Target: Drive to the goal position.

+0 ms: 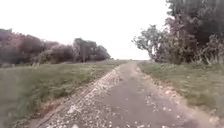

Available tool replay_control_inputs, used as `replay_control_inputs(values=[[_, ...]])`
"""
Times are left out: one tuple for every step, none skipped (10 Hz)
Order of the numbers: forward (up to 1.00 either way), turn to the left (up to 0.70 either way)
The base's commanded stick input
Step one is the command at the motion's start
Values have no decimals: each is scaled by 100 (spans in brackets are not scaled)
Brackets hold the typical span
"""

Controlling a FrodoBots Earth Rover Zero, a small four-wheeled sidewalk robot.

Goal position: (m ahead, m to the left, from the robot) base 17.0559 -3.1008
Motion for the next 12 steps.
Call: replay_control_inputs(values=[[70, 0], [70, 0], [70, 0], [70, 0], [70, 0], [70, 0], [70, 0], [70, 0], [70, 0], [70, 0], [70, 0], [70, 0]])
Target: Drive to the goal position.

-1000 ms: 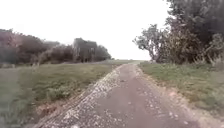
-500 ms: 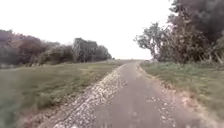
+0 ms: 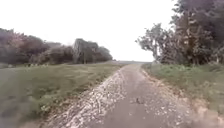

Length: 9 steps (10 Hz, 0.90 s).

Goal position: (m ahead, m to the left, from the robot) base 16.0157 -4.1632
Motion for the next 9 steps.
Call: replay_control_inputs(values=[[70, 0], [70, 0], [70, 0], [70, 0], [70, 0], [70, 0], [70, 0], [70, -5], [70, -10]])
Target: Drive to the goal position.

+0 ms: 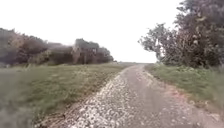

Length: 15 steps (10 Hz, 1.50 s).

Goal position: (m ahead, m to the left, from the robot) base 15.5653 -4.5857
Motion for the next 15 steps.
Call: replay_control_inputs(values=[[70, -12], [70, -13], [70, -14], [70, -14], [70, -14], [70, -14], [70, -14], [70, -14], [70, -14], [70, -14], [70, -14], [70, -14], [70, -14], [70, -14], [70, -14]])
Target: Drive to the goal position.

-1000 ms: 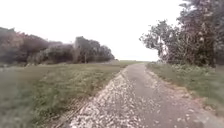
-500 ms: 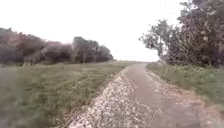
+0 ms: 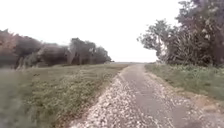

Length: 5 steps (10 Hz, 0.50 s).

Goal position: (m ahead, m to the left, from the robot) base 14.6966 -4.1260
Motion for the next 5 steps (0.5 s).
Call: replay_control_inputs(values=[[70, -14], [70, -14], [70, -14], [70, -14], [70, -14]])
